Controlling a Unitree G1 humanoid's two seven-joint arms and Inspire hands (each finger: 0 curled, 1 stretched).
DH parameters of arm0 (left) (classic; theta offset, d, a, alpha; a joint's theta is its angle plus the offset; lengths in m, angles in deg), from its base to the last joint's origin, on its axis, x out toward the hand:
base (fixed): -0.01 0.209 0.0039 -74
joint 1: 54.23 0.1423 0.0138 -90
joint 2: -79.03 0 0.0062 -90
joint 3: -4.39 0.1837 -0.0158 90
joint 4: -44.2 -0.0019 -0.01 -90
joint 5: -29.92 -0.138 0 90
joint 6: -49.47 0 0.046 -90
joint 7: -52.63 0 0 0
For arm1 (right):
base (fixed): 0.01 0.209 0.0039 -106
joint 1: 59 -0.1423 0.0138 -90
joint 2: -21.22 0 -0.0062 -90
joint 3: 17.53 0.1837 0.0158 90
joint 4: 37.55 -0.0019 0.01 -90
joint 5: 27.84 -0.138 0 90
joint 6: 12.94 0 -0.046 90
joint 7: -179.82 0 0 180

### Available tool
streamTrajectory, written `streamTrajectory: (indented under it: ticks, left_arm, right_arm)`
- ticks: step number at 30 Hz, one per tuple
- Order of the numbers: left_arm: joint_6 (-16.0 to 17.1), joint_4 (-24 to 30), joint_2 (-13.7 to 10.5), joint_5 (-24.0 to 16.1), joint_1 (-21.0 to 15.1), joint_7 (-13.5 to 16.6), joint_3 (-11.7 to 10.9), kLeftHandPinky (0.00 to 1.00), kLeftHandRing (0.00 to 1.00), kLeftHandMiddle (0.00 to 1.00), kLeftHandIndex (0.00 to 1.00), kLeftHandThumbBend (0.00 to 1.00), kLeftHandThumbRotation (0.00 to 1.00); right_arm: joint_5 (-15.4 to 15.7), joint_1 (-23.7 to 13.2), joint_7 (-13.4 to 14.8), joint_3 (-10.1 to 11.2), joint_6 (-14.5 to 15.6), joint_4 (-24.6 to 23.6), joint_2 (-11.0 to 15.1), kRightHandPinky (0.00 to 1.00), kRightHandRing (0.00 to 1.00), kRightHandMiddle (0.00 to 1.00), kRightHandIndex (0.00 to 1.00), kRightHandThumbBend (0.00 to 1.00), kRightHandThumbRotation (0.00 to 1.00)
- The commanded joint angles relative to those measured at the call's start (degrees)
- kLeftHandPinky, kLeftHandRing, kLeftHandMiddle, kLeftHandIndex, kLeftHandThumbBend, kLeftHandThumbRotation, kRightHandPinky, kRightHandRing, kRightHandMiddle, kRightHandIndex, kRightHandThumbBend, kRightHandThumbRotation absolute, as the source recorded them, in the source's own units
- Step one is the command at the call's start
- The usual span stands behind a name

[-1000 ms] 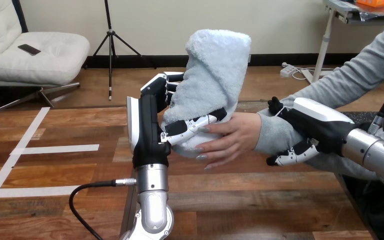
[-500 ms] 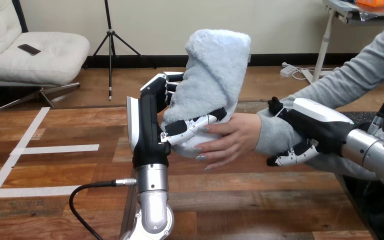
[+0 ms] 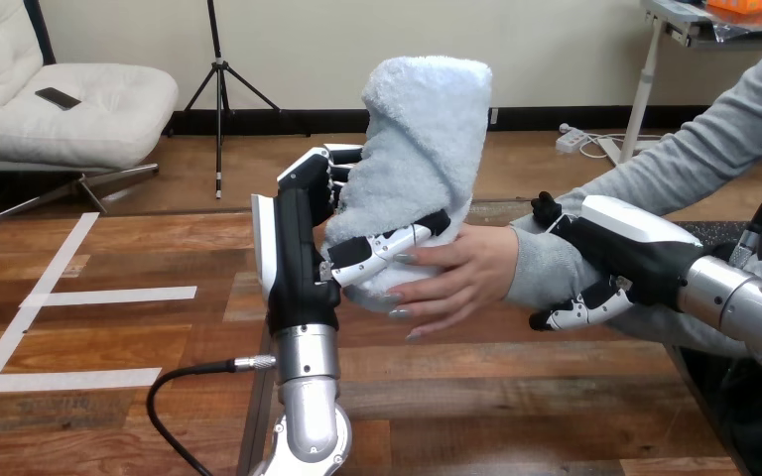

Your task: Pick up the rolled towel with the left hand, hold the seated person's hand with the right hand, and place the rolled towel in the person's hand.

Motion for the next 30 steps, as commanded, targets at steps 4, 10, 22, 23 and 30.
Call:
streamTrajectory:
  ticks: [4, 10, 22, 23, 30]
  left_arm:
    - [2.42, -0.21, 3.29, 1.52, -4.99, -1.24, 0.17, 0.31, 0.35, 0.40, 0.42, 0.55, 0.00]
    - [2.71, -0.77, 4.37, 1.94, -5.30, -1.45, 0.18, 0.32, 0.35, 0.41, 0.42, 0.55, 0.00]
    - [2.60, -1.55, 6.29, 3.25, -5.67, -2.50, 0.39, 0.31, 0.35, 0.40, 0.42, 0.55, 0.00]
    - [2.61, -1.58, 6.36, 3.30, -5.68, -2.54, 0.42, 0.31, 0.35, 0.40, 0.42, 0.55, 0.00]
    - [2.26, -1.89, 7.09, 3.34, -5.89, -2.33, 0.74, 0.31, 0.35, 0.40, 0.42, 0.55, 0.00]
  right_arm:
    - [-1.26, -1.84, 1.12, 1.16, -1.63, -1.42, -0.06, 0.16, 0.19, 0.25, 0.27, 0.57, 0.00]
    - [-0.94, -1.93, 1.24, 0.99, -1.45, -1.63, -0.02, 0.15, 0.19, 0.24, 0.26, 0.57, 0.00]
    - [-1.46, -1.93, 0.88, 1.20, -1.97, -1.86, -0.17, 0.14, 0.18, 0.24, 0.26, 0.57, 0.00]
    - [-1.45, -1.93, 0.87, 1.19, -1.91, -1.90, -0.18, 0.14, 0.18, 0.24, 0.26, 0.57, 0.00]
    - [-1.30, -1.92, 1.44, 1.19, -2.32, -1.66, -0.24, 0.14, 0.18, 0.24, 0.26, 0.58, 0.00]
